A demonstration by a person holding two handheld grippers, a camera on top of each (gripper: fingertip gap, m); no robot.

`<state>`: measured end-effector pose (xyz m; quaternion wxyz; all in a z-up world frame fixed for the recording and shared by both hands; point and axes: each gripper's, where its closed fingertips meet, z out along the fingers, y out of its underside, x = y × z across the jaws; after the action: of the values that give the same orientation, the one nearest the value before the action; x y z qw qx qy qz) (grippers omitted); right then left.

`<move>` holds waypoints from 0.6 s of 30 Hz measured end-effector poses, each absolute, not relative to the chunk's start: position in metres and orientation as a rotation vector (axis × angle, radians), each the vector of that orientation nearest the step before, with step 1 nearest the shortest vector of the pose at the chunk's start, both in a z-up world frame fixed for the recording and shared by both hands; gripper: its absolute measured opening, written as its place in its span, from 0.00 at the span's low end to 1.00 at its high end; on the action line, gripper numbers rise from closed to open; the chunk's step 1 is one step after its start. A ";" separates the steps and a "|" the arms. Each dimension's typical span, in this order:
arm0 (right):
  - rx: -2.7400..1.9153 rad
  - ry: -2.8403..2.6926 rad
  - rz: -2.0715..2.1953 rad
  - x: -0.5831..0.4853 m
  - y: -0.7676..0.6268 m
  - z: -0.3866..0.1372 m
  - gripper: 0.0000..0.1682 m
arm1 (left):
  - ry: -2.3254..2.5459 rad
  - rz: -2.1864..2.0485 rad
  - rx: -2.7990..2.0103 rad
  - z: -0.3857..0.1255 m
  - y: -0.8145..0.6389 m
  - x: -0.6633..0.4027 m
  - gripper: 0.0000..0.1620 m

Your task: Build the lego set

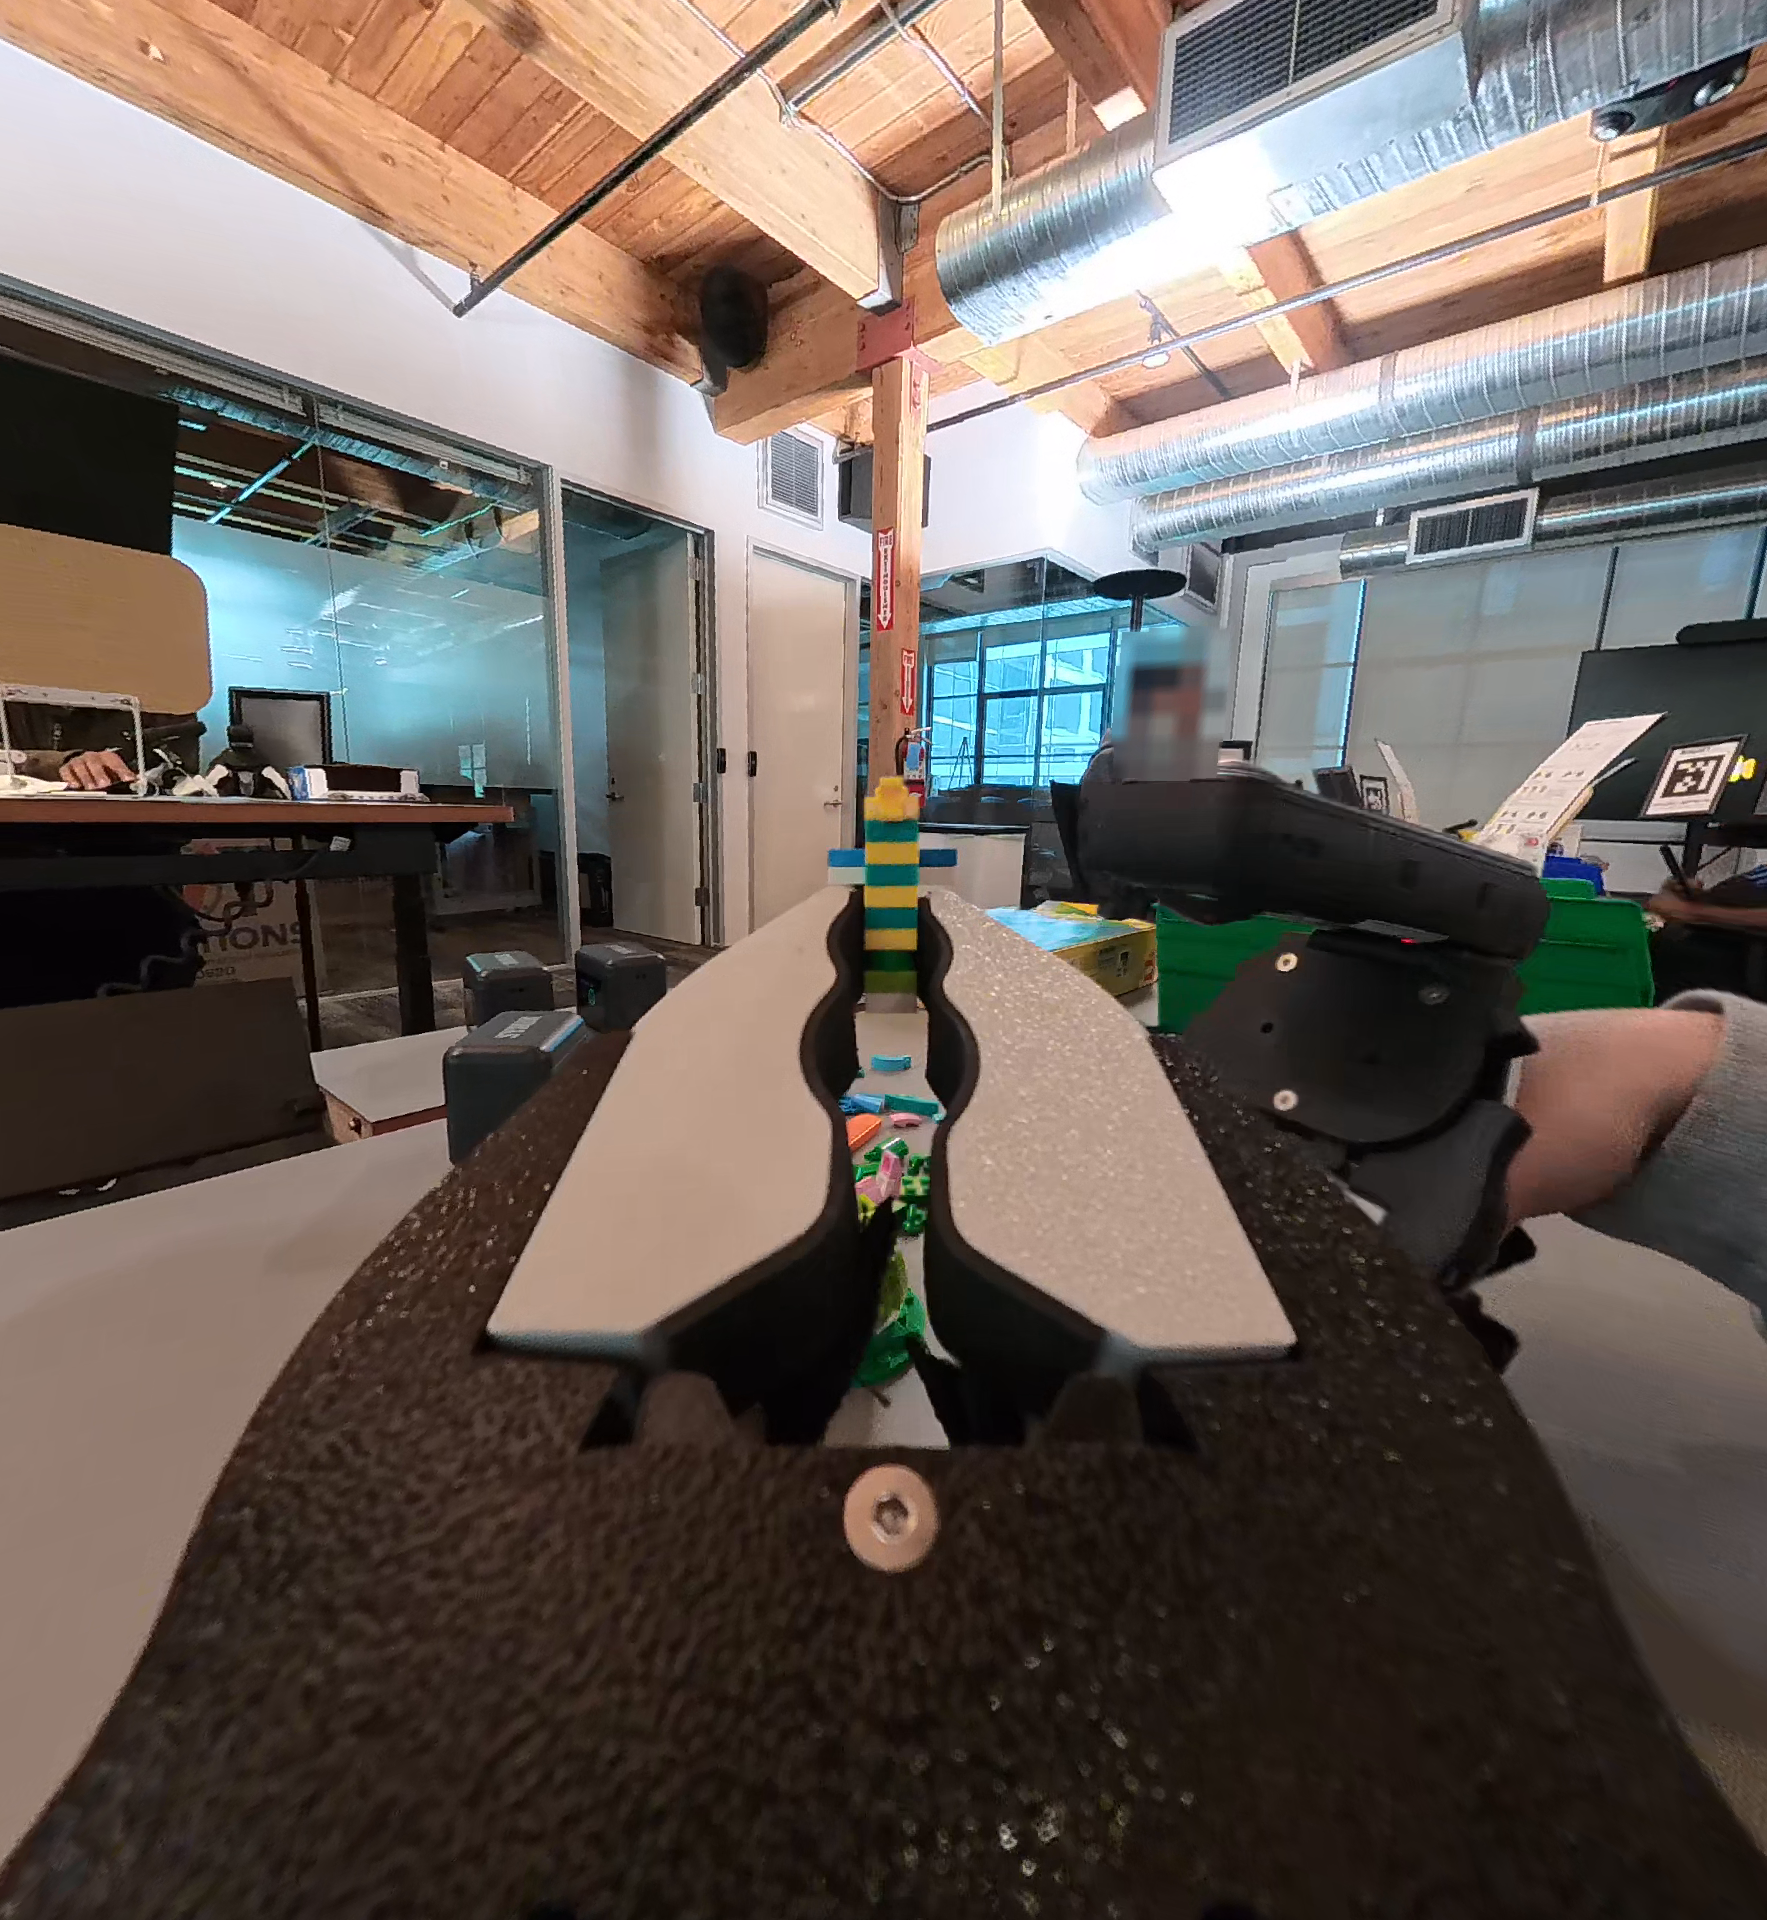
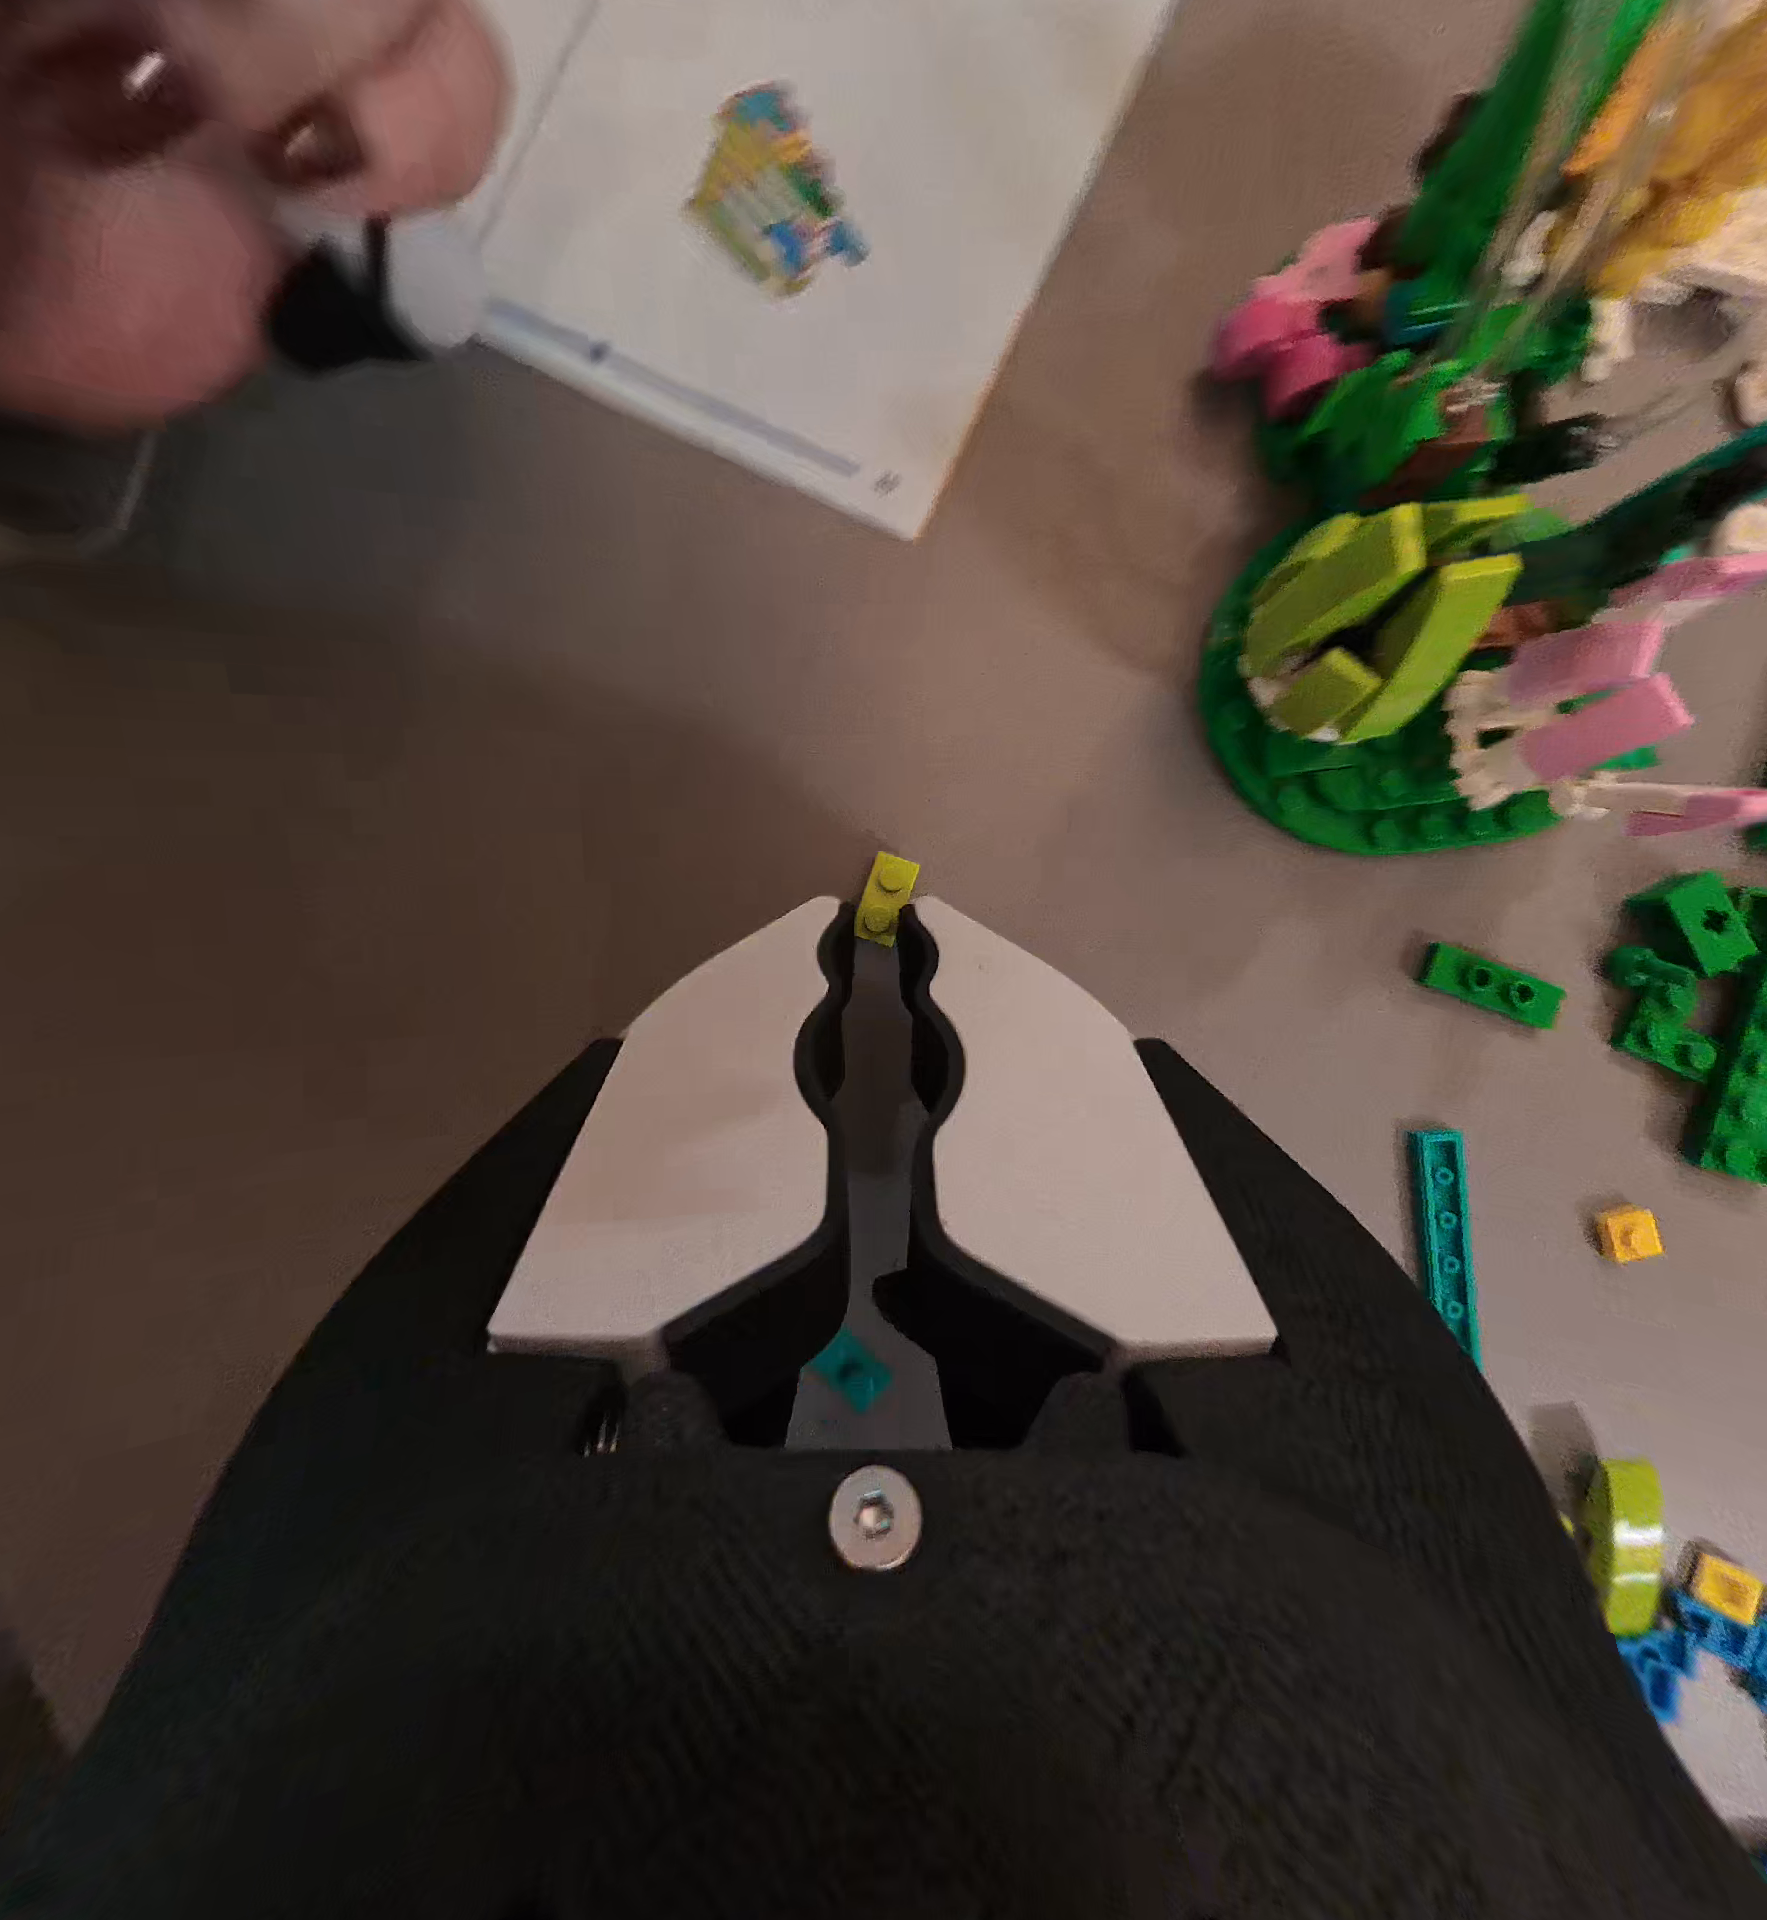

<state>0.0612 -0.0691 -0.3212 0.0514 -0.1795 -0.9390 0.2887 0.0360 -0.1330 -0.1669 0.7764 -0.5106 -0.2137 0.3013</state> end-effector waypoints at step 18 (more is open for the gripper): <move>-0.805 -2.660 0.851 0.050 -0.051 -0.321 0.04 | -0.426 0.567 -1.142 -0.172 -0.118 0.042 0.05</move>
<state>0.0496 -0.0515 -0.3206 0.1172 -0.2751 -0.9089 0.2907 0.0420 -0.1183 -0.1725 0.7824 -0.5291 -0.1973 0.2626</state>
